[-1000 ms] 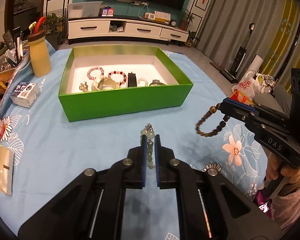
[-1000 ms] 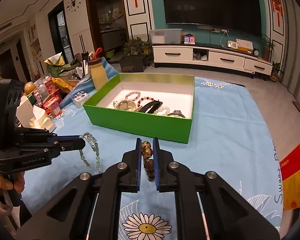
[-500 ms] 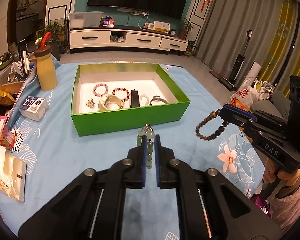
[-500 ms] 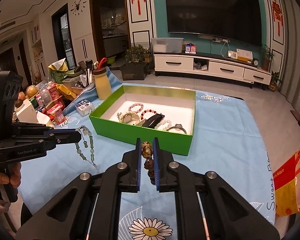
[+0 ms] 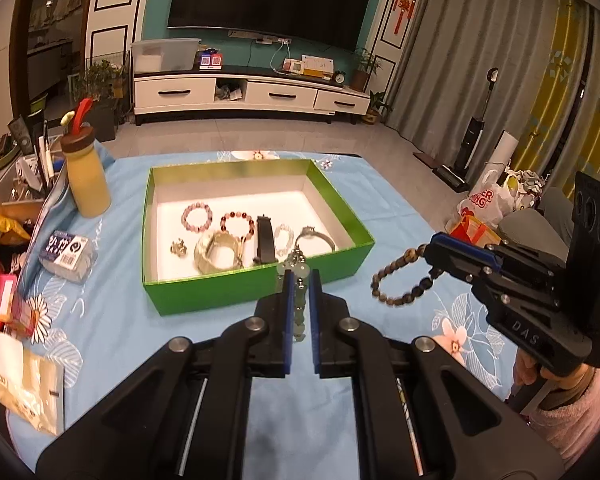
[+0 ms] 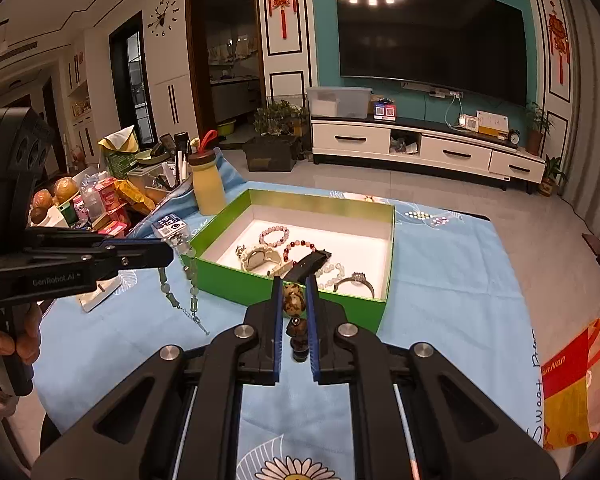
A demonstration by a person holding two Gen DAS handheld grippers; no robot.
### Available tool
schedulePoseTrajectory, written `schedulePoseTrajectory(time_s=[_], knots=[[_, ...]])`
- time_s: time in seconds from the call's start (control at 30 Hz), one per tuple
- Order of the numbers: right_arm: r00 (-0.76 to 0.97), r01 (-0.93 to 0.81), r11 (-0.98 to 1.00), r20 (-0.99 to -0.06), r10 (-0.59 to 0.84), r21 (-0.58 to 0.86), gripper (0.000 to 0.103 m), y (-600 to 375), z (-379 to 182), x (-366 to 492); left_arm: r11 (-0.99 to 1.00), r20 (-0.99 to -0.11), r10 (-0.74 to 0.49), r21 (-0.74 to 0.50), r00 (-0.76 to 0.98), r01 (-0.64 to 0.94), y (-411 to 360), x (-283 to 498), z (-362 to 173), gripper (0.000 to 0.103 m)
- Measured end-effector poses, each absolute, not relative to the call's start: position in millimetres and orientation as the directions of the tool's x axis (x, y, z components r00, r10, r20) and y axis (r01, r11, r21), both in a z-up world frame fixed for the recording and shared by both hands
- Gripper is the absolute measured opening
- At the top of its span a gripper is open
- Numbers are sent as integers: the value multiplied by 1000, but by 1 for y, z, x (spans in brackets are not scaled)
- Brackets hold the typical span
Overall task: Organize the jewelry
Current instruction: 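Carry the green and brown bracelets into the green box and open both grippers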
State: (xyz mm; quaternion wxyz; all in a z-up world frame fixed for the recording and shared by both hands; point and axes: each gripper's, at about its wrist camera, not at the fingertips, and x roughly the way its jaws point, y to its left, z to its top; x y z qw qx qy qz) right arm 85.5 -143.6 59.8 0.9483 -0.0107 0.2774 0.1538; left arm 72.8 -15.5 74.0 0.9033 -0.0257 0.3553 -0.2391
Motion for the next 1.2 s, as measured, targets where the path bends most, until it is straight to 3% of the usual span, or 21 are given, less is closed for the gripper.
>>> schedulePoseTrajectory(time_s=[1.2], knots=[[826, -274, 959, -494, 273, 72, 11, -148, 69, 185, 901, -640, -416, -195, 646, 386, -36, 187, 68, 7]])
